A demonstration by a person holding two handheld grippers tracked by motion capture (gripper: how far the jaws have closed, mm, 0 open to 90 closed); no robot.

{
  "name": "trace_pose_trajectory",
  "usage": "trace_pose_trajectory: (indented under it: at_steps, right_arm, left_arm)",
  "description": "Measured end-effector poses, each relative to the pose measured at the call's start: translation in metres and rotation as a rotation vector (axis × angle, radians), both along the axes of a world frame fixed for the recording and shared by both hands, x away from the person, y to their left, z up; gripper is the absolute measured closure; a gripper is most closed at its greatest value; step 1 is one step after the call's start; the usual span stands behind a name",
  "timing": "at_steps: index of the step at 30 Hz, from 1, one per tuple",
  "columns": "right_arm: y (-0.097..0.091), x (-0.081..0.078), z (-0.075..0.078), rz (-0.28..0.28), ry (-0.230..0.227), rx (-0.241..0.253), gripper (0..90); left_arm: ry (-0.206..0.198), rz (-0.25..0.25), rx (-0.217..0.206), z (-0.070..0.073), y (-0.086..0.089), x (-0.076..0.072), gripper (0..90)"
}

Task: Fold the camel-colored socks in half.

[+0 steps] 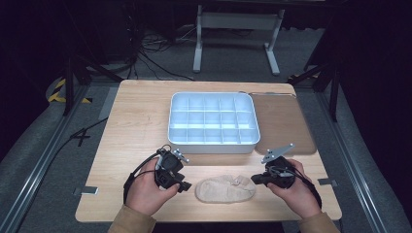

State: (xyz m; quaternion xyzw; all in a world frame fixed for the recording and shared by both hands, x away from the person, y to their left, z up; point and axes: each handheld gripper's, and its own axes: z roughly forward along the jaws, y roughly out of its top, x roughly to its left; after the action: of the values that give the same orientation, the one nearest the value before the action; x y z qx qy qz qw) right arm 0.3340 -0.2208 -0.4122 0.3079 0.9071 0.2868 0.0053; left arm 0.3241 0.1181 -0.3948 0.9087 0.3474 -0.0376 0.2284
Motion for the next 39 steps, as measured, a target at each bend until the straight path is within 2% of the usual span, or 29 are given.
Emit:
trace_pose_trajectory:
  at_steps: [11, 21, 22, 27, 31, 37, 39]
  right_arm:
    - [0.021, -0.004, -0.014, 0.058, 0.078, -0.084, 89.5]
    - [0.031, -0.005, -0.027, 0.064, 0.108, -0.171, 89.7]
    - [0.033, -0.005, -0.032, 0.063, 0.110, -0.207, 89.8]
    - [0.034, -0.006, -0.032, 0.061, 0.099, -0.211, 89.9]
    - [0.032, -0.006, -0.033, 0.054, 0.102, -0.199, 89.9]
    - [0.031, -0.007, -0.033, 0.050, 0.100, -0.187, 89.9]
    - [0.031, -0.008, -0.033, 0.042, 0.095, -0.186, 89.9]
  left_arm:
    - [0.012, 0.001, 0.018, -0.012, -0.008, 0.000, 58.2]
    - [0.019, 0.010, 0.032, -0.020, -0.013, 0.000, 57.6]
    - [0.021, 0.016, 0.030, -0.021, -0.014, 0.000, 57.6]
    - [0.032, 0.028, 0.024, -0.025, -0.016, 0.001, 57.2]
    - [0.039, 0.060, 0.014, -0.032, -0.022, 0.002, 58.1]
    - [0.036, 0.084, 0.027, -0.041, -0.030, 0.004, 57.5]
    - [0.030, 0.087, 0.042, -0.043, -0.033, 0.004, 57.6]
